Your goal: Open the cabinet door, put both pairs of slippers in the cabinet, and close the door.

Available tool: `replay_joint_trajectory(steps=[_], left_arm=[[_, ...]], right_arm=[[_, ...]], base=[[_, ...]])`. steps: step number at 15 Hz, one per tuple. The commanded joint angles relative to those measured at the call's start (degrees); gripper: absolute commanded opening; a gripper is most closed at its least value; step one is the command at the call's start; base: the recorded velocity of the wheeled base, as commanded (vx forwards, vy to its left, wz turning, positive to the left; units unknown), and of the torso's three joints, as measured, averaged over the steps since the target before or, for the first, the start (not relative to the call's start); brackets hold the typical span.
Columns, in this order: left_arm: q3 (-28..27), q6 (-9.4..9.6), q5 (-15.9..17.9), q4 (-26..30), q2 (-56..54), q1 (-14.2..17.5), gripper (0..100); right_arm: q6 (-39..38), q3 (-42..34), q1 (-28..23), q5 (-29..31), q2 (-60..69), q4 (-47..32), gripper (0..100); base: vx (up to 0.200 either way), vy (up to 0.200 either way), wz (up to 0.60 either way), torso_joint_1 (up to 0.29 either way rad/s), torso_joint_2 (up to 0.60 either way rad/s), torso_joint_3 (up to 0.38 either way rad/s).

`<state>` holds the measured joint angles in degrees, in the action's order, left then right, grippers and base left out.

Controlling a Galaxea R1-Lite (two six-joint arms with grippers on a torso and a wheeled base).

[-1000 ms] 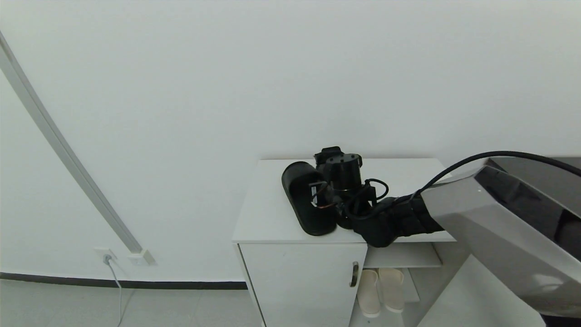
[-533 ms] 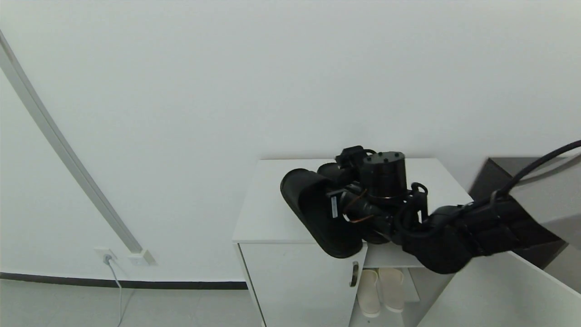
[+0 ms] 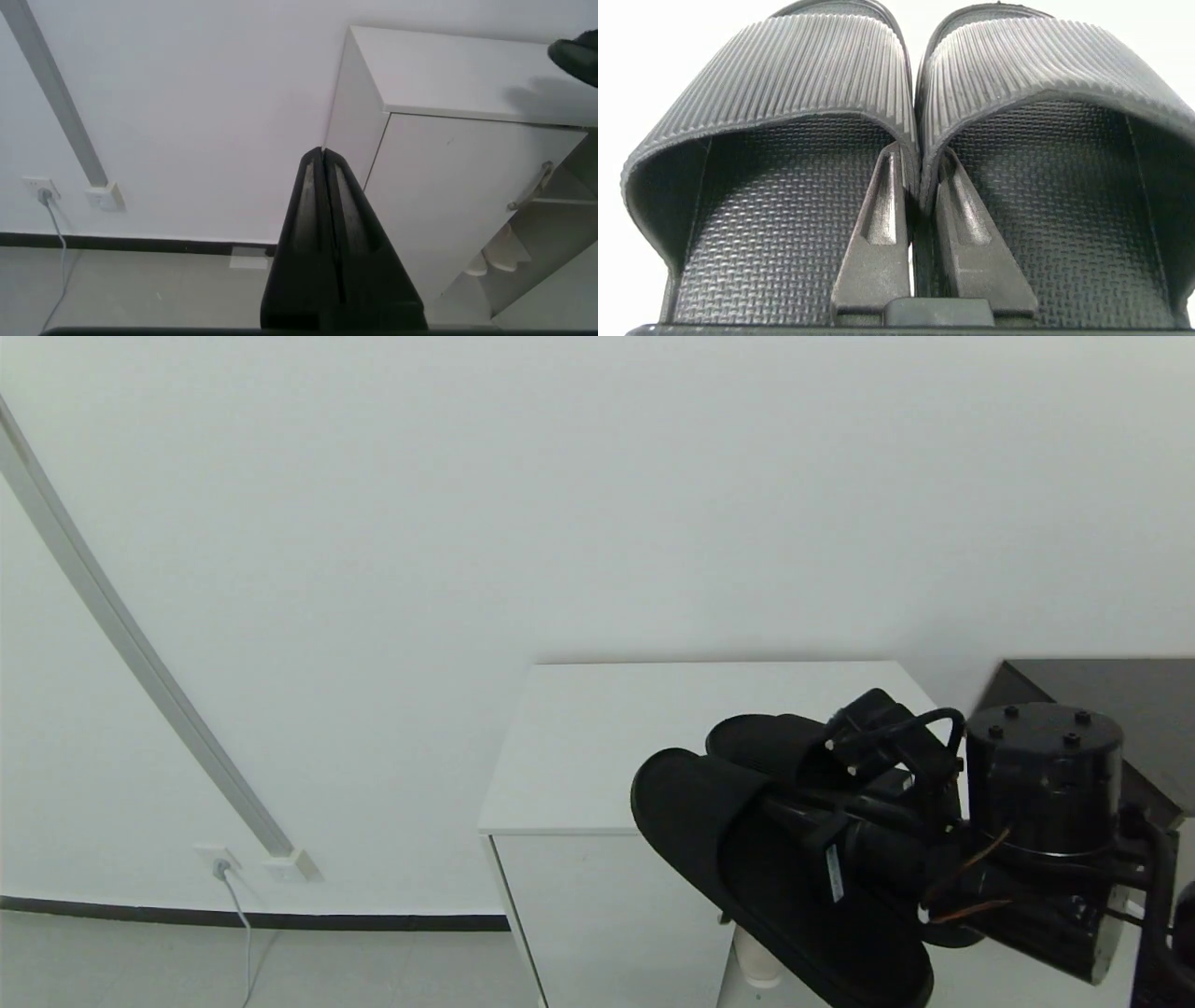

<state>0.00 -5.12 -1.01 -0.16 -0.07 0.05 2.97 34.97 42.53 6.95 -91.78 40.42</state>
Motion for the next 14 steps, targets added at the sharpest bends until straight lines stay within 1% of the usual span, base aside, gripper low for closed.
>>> replay_joint_trajectory(steps=[1, 8, 14], left_arm=[[0.0, 0.02, 0.0, 0.0, 0.1, 0.0, 0], [0.0, -0.07, -0.1, 0.0, 0.1, 0.0, 0], [0.0, -0.24, -0.1, 0.0, 0.1, 0.0, 0]], right_arm=[[0.0, -1.4, 0.5, 0.0, 2.9, 0.0, 0], [0.0, -1.7, 1.6, -0.2, 2.1, 0.1, 0], [0.3, -1.7, 1.6, -0.2, 1.2, 0.4, 0]], base=[[0.0, 0.0, 0.0, 0.0, 0.0, 0.0], [0.0, 0.0, 0.0, 0.0, 0.0, 0.0], [-0.2, 0.0, 0.0, 0.002, 0.0, 0.005]])
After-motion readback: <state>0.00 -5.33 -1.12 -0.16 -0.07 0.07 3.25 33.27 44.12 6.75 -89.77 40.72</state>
